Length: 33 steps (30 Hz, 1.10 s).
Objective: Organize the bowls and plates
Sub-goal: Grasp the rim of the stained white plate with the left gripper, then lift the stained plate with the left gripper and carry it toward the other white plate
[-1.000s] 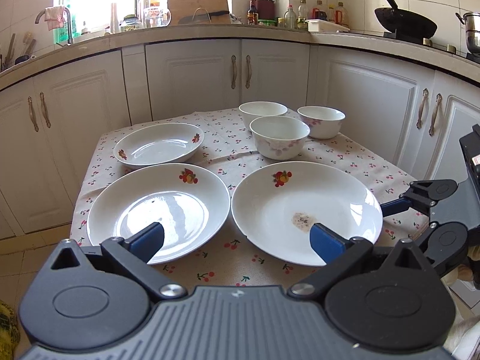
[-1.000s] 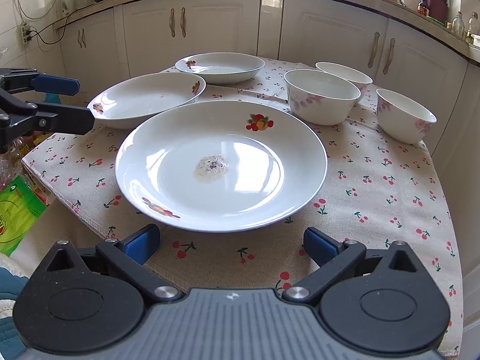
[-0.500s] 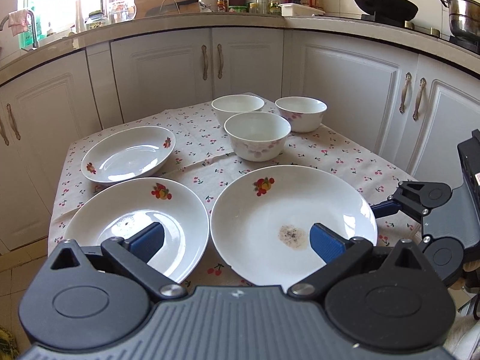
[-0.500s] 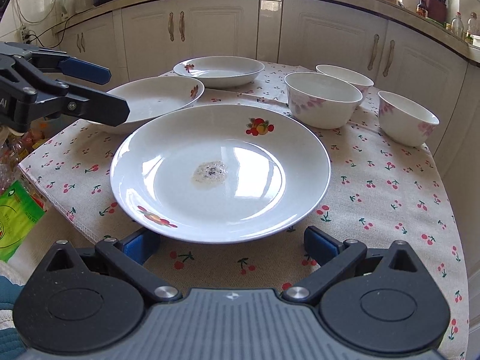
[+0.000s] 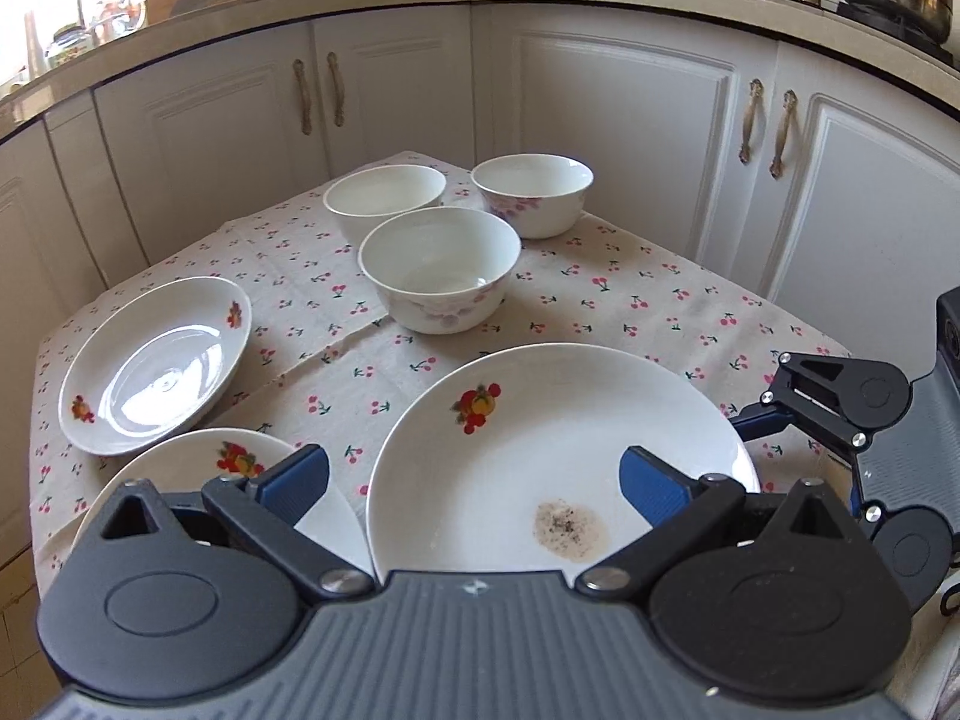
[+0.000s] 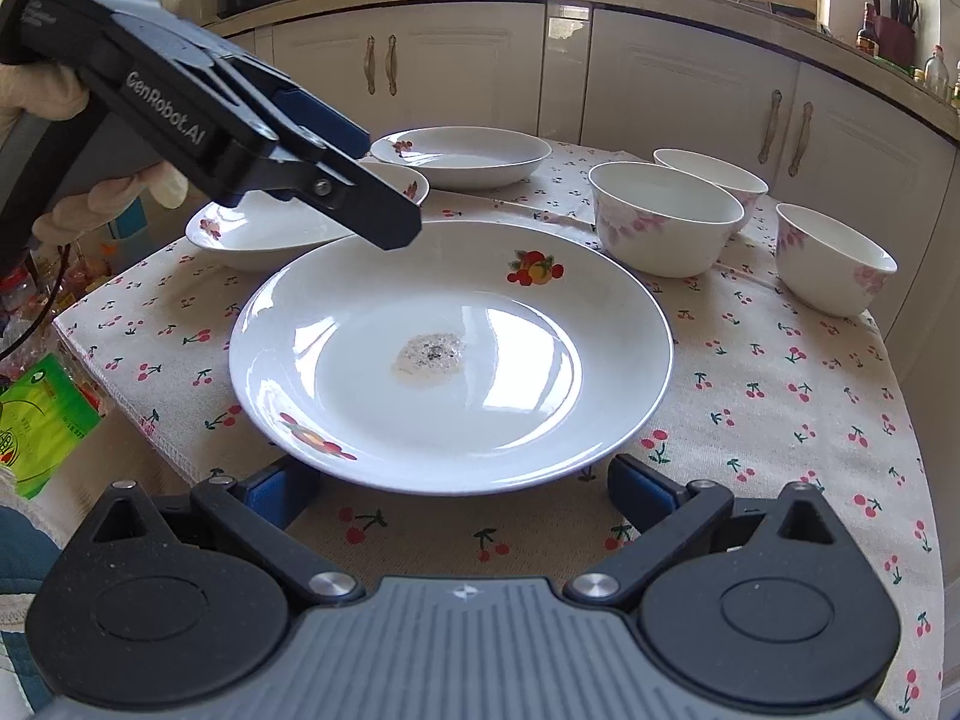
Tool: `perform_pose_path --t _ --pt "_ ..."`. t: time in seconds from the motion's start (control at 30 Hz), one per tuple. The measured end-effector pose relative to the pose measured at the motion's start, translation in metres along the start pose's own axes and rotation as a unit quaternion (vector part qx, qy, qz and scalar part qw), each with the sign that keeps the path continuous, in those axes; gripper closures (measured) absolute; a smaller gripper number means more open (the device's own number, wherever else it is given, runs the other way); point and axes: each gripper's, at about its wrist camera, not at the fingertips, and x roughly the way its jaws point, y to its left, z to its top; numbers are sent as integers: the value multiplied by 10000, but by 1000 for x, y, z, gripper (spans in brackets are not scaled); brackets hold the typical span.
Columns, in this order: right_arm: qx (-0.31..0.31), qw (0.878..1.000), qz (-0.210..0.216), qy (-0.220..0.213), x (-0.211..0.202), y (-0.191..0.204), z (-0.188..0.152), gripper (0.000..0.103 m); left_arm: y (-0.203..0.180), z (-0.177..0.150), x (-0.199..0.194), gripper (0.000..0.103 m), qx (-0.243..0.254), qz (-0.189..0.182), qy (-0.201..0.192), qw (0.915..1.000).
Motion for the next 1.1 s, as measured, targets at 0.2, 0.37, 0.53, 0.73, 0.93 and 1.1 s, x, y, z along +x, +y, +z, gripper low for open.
perform_pose_path --t 0.2,0.37,0.53,0.73,0.93,1.1 --pt "0 10000 4 -38 0 0 -1 0 14 14 32 1 79 -470 517 9975" --pt "2 10000 14 -49 0 -1 -2 0 22 20 48 1 255 -689 898 9932" --pt "9 10000 7 -83 -1 0 -2 0 30 25 61 1 190 -1029 1224 9870" --pt "15 10000 0 -98 -1 0 -3 0 40 25 78 1 95 -1260 1643 9783" --pt "23 10000 -12 -94 -1 0 -2 0 40 28 82 3 48 -1434 1802 9731" --pt "0 10000 10 -68 0 0 -1 0 39 28 83 5 -1 -1587 1834 9702"
